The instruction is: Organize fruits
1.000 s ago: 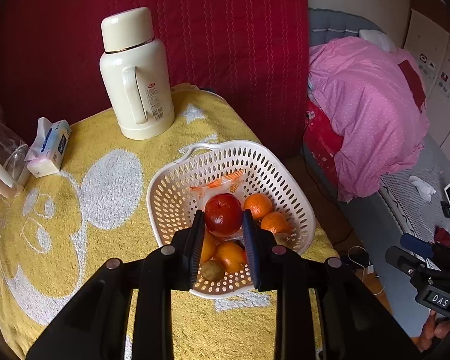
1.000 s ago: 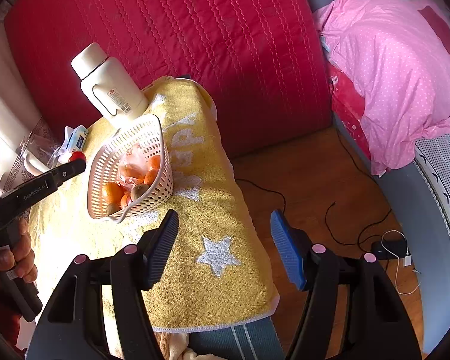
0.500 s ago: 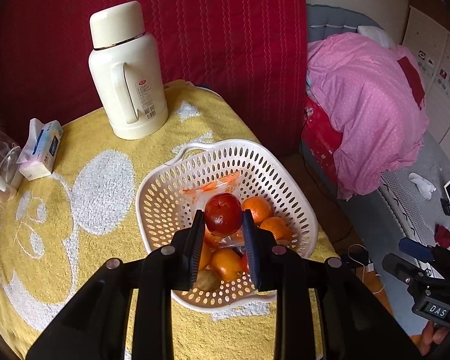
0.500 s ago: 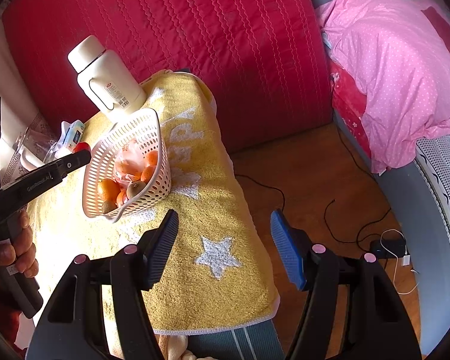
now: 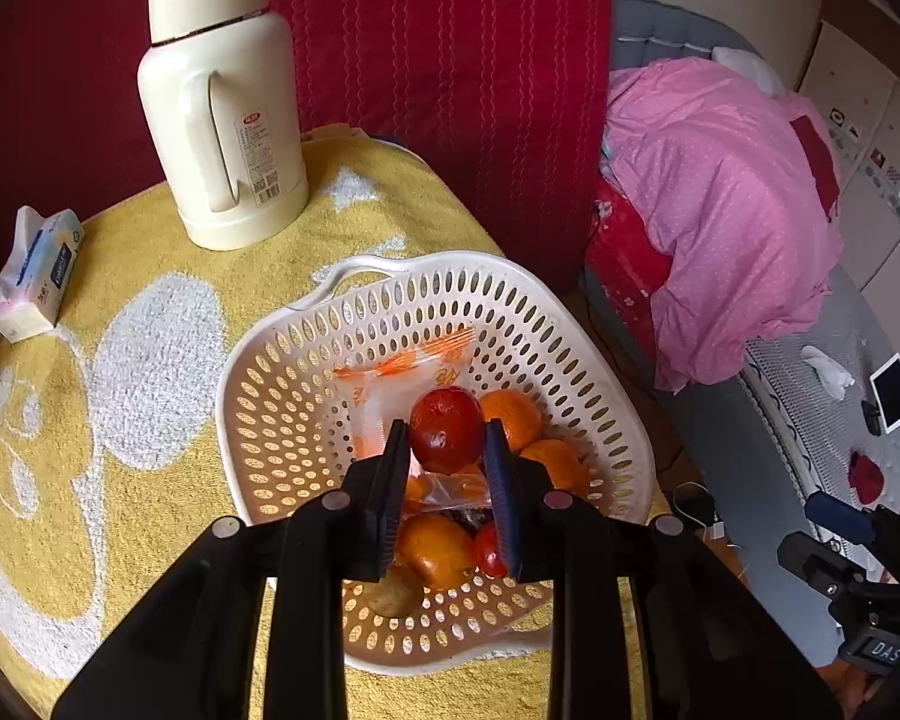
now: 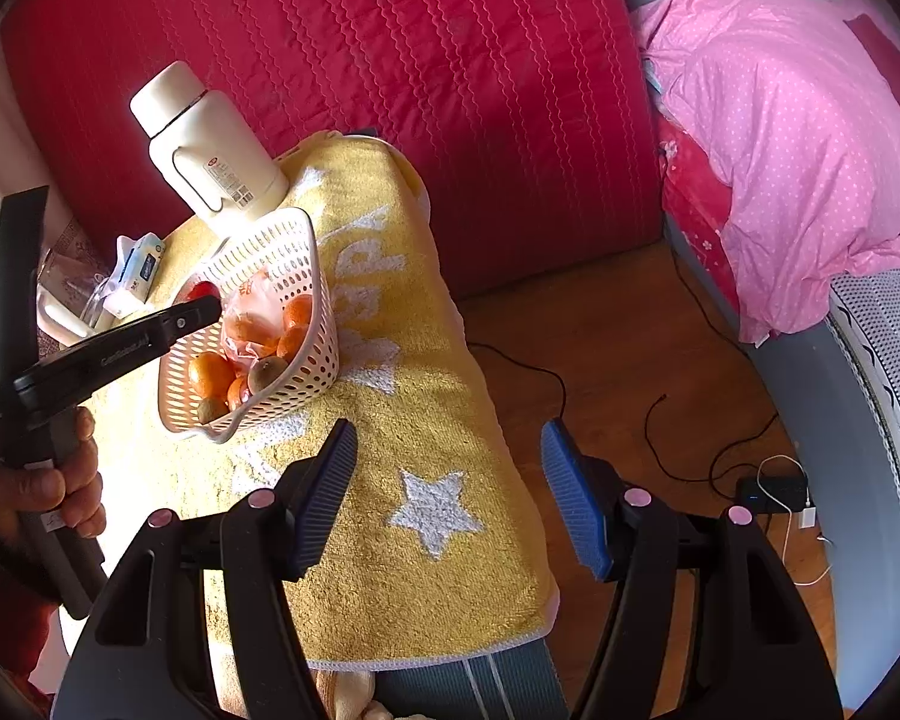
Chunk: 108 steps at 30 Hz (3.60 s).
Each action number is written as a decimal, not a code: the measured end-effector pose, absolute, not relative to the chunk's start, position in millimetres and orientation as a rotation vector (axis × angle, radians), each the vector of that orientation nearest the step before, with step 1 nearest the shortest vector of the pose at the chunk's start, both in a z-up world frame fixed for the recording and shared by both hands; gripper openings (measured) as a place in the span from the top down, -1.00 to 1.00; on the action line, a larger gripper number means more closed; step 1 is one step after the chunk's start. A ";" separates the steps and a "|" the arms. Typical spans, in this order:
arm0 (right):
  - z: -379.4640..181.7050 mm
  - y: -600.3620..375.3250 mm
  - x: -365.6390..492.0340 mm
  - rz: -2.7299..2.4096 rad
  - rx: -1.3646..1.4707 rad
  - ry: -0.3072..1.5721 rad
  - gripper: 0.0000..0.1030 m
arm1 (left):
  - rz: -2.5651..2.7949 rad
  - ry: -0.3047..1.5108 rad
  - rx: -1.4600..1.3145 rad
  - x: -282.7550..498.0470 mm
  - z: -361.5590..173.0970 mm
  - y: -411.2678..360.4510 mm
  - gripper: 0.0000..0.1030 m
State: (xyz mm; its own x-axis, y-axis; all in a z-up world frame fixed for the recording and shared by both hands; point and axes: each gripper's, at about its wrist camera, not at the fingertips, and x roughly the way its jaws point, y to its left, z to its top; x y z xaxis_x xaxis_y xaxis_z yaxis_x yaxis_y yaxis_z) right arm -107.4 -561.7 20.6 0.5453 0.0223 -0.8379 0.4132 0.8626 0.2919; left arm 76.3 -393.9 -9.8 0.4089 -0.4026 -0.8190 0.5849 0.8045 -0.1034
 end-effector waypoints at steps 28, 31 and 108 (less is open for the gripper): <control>16.8 -545.3 -106.2 -0.219 0.516 0.982 -0.27 | -0.718 1.038 0.191 83.0 -25.7 -403.7 0.47; 18.3 -544.8 -106.6 -0.217 0.516 0.977 -0.27 | -0.712 1.035 0.187 81.6 -23.5 -399.8 0.45; 123.3 -448.6 -86.6 -0.069 0.129 0.762 -0.94 | -0.203 0.693 0.281 -40.8 124.5 -278.3 -0.81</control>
